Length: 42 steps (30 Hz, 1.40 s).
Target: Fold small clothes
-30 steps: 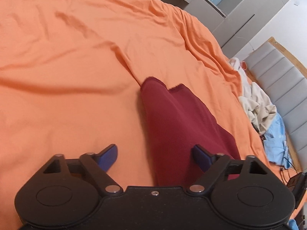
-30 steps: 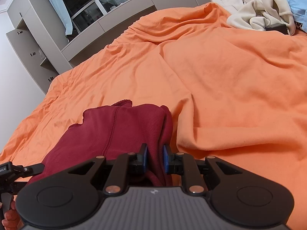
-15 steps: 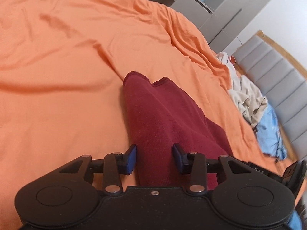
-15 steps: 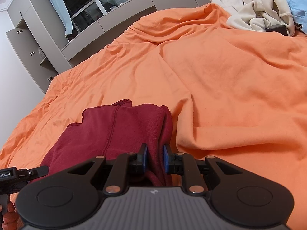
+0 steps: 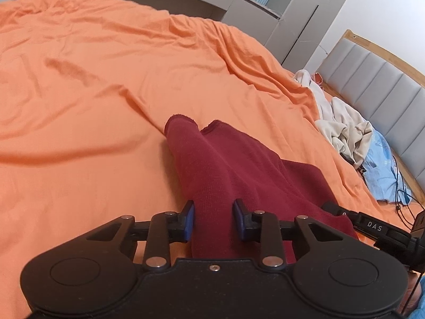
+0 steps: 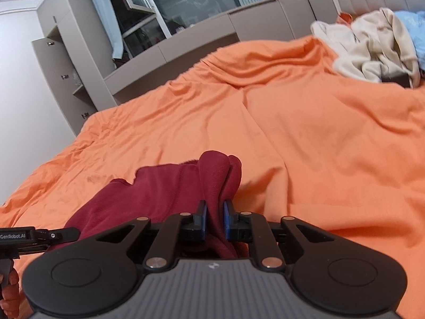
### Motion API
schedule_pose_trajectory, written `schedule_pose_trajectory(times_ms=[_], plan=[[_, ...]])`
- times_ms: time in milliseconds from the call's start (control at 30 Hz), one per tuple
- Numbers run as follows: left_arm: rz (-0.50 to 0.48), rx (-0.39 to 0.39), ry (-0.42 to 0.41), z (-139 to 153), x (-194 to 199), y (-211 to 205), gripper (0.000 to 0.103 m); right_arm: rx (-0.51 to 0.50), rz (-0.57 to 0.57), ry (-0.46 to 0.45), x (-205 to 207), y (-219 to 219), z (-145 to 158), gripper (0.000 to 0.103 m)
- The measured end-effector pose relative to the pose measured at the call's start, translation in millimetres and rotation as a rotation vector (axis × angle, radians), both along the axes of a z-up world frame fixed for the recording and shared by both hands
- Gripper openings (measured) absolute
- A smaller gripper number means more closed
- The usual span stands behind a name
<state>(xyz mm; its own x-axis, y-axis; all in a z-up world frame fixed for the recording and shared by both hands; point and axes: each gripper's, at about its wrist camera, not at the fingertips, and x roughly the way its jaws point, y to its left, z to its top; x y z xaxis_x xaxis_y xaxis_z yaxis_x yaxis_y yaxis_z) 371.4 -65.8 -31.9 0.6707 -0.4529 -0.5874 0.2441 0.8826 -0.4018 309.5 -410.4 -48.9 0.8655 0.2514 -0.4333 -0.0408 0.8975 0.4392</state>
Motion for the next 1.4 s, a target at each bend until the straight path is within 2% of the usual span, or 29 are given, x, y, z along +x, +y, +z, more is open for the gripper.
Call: schedule_pose_trajectory(times_ms=[233, 533, 833, 1033, 1233, 1300, 1400], plan=[[0.003, -0.010, -0.038, 8, -7, 2, 0.030, -0.035, 0.026, -0.082, -7, 9, 10, 0.014], [0.014, -0.020, -0.150, 27, -20, -1, 0.027, -0.146, 0.074, -0.244, -18, 41, 33, 0.013], [0.072, 0.033, -0.260, 53, -32, 15, 0.027, -0.158, 0.144, -0.320, 0, 87, 55, 0.012], [0.161, 0.127, -0.355, 72, -42, 42, 0.027, -0.210, 0.242, -0.385, 17, 147, 73, 0.012], [0.283, 0.209, -0.434, 81, -53, 82, 0.027, -0.208, 0.316, -0.390, 36, 194, 76, 0.012], [0.323, 0.245, -0.422, 76, -53, 96, 0.026, -0.215, 0.334, -0.371, 40, 205, 70, 0.012], [0.352, 0.250, -0.361, 66, -47, 112, 0.026, -0.249, 0.351, -0.311, 47, 221, 54, 0.012]])
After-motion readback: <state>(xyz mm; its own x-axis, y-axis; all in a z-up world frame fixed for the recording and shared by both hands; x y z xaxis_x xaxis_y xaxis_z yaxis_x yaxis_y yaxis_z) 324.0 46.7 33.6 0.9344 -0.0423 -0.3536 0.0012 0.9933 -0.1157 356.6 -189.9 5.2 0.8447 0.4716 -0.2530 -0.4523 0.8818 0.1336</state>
